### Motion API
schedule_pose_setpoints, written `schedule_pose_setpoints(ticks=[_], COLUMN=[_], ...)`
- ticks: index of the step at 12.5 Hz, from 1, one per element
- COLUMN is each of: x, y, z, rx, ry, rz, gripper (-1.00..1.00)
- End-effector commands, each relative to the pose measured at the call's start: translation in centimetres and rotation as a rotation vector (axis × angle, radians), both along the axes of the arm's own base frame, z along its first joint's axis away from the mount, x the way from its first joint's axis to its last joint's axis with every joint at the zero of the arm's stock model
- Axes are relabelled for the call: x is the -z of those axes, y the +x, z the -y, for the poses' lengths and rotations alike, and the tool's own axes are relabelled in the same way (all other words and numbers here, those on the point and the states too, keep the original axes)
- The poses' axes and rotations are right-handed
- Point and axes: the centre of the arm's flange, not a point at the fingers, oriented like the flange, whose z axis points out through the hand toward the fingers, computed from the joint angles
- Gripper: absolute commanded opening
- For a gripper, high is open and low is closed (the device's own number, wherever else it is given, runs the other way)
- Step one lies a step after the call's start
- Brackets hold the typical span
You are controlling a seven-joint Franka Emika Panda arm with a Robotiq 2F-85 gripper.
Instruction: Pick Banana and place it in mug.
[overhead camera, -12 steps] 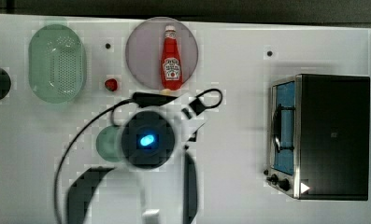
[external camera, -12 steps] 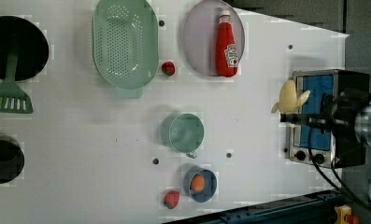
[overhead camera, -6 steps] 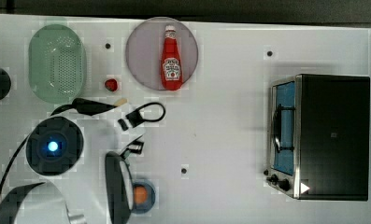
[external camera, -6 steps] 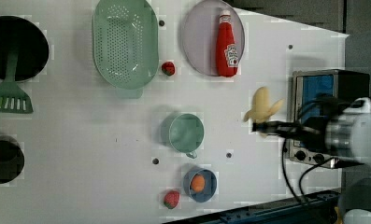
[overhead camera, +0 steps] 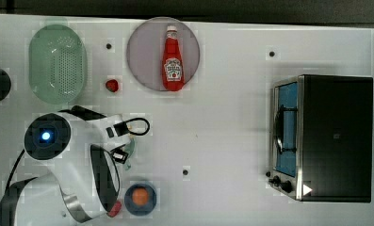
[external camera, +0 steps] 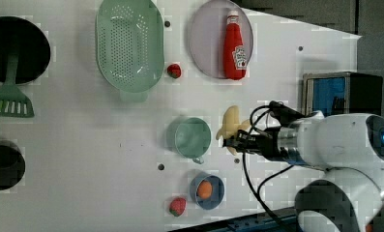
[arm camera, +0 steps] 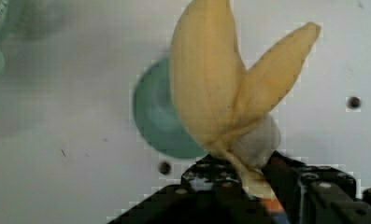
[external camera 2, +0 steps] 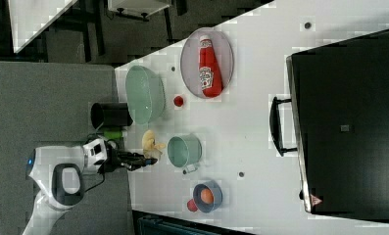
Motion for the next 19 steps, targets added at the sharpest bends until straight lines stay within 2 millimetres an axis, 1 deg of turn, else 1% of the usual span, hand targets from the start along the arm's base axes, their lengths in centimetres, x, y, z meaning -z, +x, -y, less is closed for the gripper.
schedule_pose_setpoints(ticks=[1,3,4,5,7,9,10,11,12,13,15,17,19], x=[2.6,4.8,5.3,5.8,5.9,5.7,5.2,4.4,3.3,1.9,-1.4,-5.7,-10.6], y=[0.2,-0.1,-0.2,-0.4,-0.5,-0.3,0.2,0.9,1.8,2.9,5.0,6.5,7.1], z=[-0.8,-0.5,-0.5,-0.3,-0.3,-0.2,-0.1,0.5,1.5,3.0,7.3,12.8,18.4], rx=[0.121,0.126,0.128,0.129,0.129,0.132,0.139,0.154,0.179,0.214,0.303,0.404,0.464], ry=[0.030,0.035,0.037,0.034,0.033,0.035,0.041,0.047,0.052,0.057,0.059,0.058,0.045], rz=[0.024,0.016,0.015,0.006,0.003,0.009,0.025,0.043,0.066,0.095,0.144,0.186,0.214], gripper=[-0.32,0.10,0.32,0.55,0.98,1.00,1.00,1.00,1.00,1.00,1.00,1.00,1.00])
